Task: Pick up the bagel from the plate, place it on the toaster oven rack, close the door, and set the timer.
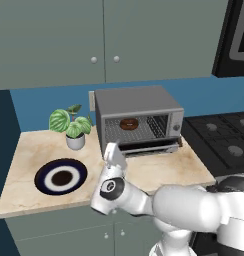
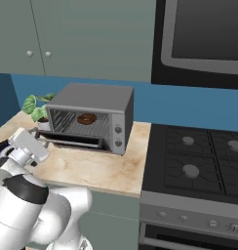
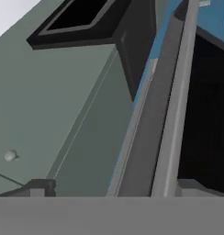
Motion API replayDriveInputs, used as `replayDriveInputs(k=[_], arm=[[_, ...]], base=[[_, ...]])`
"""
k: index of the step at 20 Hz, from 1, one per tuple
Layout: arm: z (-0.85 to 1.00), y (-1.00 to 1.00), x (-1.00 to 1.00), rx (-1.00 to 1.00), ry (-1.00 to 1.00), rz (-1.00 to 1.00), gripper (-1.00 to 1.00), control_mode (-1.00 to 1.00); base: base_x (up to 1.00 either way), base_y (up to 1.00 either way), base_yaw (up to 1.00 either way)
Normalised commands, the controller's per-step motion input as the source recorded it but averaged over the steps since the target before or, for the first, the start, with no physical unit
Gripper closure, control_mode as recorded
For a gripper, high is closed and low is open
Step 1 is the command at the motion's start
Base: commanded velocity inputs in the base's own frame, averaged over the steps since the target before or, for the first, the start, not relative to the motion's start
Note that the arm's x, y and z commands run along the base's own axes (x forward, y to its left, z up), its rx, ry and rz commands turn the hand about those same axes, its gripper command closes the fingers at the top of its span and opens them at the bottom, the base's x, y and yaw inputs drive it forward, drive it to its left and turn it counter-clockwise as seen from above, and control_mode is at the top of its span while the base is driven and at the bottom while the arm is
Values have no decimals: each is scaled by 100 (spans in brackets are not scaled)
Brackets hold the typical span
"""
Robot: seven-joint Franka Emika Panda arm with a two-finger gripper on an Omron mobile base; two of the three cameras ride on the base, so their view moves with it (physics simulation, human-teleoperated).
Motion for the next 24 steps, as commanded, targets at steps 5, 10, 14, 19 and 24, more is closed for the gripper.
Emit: replayDriveInputs(k=[5,10,14,19,24], arm=[[67,0,48,6,5,11,-100,-100],[43,0,50,1,9,9,-100,-100],[34,0,53,0,17,8,-100,-100],[24,0,52,0,27,5,-100,-100],[8,4,46,0,37,1,-100,-100]], base=[[0,0,0],[0,0,0],[0,0,0],[0,0,0],[0,0,0]])
